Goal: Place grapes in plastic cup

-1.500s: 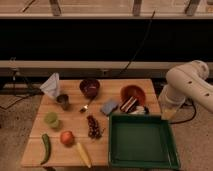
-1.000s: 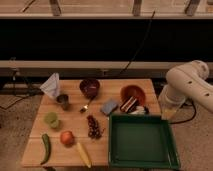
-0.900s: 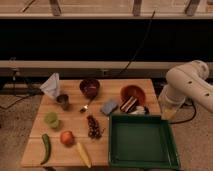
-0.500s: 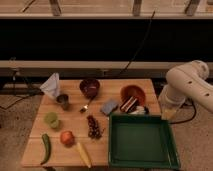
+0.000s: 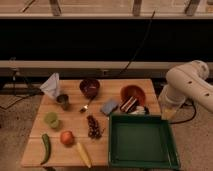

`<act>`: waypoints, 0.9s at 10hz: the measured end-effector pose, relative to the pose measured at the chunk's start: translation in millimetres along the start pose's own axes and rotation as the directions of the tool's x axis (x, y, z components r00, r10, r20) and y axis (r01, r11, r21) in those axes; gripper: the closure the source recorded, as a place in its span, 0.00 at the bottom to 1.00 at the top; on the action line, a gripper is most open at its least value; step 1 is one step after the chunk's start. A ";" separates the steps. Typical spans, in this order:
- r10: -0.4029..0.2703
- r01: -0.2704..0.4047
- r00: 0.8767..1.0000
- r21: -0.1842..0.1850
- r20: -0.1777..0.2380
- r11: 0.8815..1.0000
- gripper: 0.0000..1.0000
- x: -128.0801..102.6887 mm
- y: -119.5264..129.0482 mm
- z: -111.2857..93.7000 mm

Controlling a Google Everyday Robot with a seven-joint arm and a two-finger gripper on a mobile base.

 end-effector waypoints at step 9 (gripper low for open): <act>-0.023 0.023 0.999 -0.018 0.023 1.000 0.35 -2.8 -6.6 0.9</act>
